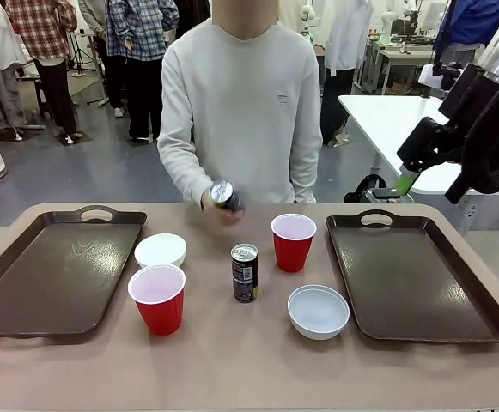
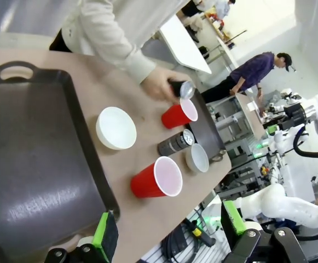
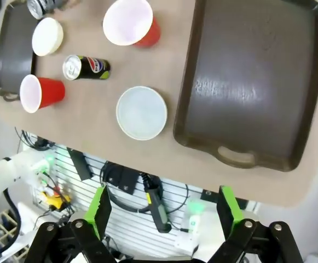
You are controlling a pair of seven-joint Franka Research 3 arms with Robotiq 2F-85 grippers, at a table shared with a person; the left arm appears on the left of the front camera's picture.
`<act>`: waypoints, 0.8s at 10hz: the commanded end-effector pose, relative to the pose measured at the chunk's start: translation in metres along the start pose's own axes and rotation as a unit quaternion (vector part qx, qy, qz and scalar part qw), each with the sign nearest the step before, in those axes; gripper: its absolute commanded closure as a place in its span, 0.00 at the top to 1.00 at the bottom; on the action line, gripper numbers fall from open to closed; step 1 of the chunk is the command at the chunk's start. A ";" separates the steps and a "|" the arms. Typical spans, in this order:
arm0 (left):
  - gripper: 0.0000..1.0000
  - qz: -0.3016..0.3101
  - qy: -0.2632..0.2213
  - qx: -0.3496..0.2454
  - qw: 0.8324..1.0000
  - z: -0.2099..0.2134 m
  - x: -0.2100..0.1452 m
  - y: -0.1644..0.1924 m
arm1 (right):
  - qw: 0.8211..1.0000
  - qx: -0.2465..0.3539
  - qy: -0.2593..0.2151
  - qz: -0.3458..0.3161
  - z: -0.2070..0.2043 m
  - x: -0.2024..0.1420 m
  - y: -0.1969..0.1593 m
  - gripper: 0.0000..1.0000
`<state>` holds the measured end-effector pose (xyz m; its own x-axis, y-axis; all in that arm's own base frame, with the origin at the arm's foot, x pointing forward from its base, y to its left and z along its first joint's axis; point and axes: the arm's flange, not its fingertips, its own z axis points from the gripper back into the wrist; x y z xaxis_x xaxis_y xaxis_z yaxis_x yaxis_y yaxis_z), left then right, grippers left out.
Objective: Prepare tableware on both trays.
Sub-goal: Pick up a Picnic Bowl from the table and place it on a Handle tray.
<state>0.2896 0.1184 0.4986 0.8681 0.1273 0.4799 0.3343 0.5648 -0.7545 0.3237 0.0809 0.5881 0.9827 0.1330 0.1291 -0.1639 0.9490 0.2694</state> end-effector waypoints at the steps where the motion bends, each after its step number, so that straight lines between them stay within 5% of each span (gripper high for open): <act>1: 1.00 -0.005 -0.004 -0.005 1.000 -0.001 0.001 -0.001 | 1.000 0.007 -0.010 -0.015 0.009 -0.006 -0.008 1.00; 4: 1.00 -0.005 -0.004 -0.005 1.000 -0.001 0.001 -0.001 | 1.000 0.016 -0.011 -0.005 0.011 -0.004 -0.011 1.00; 8: 1.00 -0.005 -0.004 -0.005 1.000 -0.001 0.001 -0.001 | 0.990 -0.112 0.081 -0.008 -0.133 0.013 0.021 1.00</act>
<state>0.2898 0.1182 0.4989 0.8678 0.1274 0.4803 0.3348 0.5643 -0.7546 0.3331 0.1279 0.4808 0.9861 0.1659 -0.0129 -0.1637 0.9812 0.1025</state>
